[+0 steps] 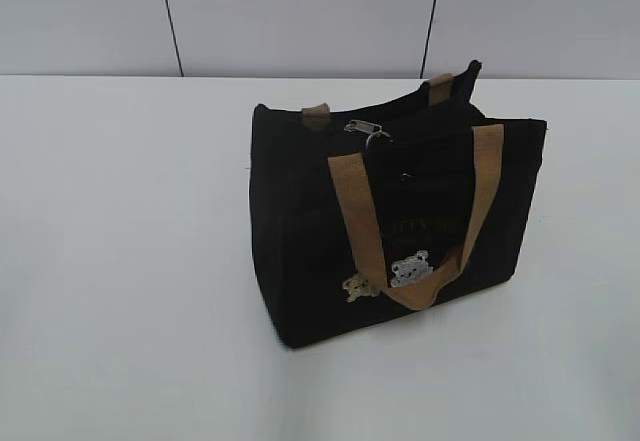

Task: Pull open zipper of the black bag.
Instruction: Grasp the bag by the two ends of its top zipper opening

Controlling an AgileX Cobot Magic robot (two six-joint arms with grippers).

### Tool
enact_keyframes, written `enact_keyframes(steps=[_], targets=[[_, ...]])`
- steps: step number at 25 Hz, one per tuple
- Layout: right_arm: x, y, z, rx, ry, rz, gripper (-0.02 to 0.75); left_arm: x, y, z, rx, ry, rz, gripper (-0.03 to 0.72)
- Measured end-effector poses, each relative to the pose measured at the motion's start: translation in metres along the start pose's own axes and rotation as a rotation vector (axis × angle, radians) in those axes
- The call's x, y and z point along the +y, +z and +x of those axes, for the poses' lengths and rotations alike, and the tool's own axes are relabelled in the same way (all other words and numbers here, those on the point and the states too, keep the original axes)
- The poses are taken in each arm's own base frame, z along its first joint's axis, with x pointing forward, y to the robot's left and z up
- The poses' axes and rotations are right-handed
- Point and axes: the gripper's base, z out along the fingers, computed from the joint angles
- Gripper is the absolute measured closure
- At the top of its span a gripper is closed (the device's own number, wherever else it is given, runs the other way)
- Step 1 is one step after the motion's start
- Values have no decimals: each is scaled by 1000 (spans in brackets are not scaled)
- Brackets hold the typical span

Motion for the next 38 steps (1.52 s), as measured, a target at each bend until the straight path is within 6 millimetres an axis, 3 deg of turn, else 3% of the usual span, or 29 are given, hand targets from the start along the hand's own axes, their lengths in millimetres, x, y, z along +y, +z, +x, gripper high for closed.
enact_keyframes(steps=[6, 11, 18, 23, 29, 35, 38], targets=[[0, 0, 0, 0, 0, 0, 162, 4, 39, -30, -66, 12, -14, 160], [0, 0, 0, 0, 0, 0, 162, 9, 93, -43, -169, -12, -36, 160], [0, 0, 0, 0, 0, 0, 162, 16, 173, -8, -202, -103, -73, 160], [0, 0, 0, 0, 0, 0, 162, -10, 216, 11, -242, -79, 172, 160], [0, 0, 0, 0, 0, 0, 162, -48, 252, 44, -172, -24, 597, 162], [0, 0, 0, 0, 0, 0, 162, -53, 271, 55, -123, -29, 665, 162], [0, 0, 0, 0, 0, 0, 162, -61, 277, 56, -109, 58, 773, 162]])
